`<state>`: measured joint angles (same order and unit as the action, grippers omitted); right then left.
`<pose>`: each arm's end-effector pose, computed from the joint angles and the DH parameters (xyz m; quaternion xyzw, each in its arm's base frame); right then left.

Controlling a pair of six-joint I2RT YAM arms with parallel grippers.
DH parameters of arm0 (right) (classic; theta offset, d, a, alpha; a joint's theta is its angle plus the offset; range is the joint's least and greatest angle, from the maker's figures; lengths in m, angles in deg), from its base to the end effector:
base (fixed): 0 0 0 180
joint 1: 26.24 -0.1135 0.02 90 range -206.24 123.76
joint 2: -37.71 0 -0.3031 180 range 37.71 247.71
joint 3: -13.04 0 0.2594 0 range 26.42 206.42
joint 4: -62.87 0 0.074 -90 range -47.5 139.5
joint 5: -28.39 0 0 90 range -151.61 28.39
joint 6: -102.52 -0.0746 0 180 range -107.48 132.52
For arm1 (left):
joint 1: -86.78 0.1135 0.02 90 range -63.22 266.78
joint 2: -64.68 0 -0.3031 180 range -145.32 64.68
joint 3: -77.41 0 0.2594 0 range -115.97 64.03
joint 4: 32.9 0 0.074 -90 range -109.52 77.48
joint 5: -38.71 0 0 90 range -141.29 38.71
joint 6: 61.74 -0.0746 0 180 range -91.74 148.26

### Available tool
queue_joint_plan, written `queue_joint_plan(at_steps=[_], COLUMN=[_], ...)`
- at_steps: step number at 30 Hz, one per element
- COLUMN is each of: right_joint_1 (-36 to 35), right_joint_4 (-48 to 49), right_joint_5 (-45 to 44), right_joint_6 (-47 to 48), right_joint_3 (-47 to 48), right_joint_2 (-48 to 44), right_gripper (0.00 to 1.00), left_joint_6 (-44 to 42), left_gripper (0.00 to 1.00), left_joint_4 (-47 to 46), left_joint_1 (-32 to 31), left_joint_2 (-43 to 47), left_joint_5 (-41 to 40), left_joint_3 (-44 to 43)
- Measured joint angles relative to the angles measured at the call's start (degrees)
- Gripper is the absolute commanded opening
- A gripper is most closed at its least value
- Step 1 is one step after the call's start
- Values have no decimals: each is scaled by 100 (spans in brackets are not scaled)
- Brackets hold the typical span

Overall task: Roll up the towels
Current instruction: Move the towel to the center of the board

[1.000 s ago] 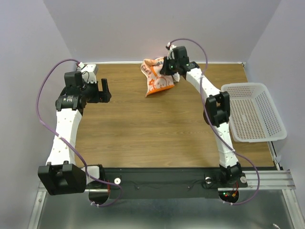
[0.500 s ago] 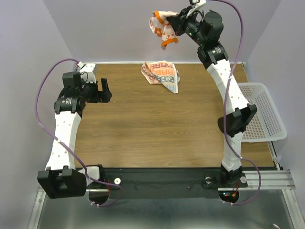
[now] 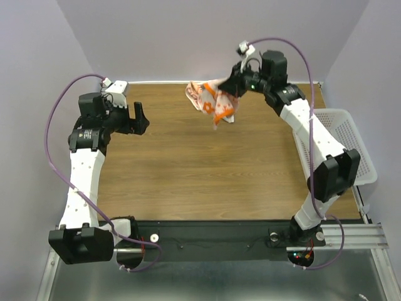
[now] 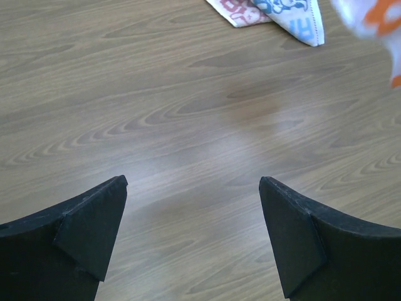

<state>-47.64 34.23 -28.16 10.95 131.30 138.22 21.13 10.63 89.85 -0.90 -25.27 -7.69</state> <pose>0.4097 0.2047 0.4649 -0.3077 0.6958 0.3389 0.5535 0.2694 -0.0183 0.4188 0.1515 0.8123 -0.1409 0.5453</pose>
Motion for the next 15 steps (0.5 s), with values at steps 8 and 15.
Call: queue_joint_plan(at_steps=[8,15], right_joint_1=[-326,-1248], right_joint_4=[-483,-704], right_joint_5=[730,776], right_joint_6=[295,308], right_joint_3=[-2098,-1923], right_joint_2=[-282,743], right_gripper=[4,96], left_joint_6=[-280,-81], left_gripper=[98,98], left_joint_4=[59,-369], left_joint_1=[2,4], left_joint_2=[63,197], left_joint_5=[417,1071], left_joint_3=[2,643])
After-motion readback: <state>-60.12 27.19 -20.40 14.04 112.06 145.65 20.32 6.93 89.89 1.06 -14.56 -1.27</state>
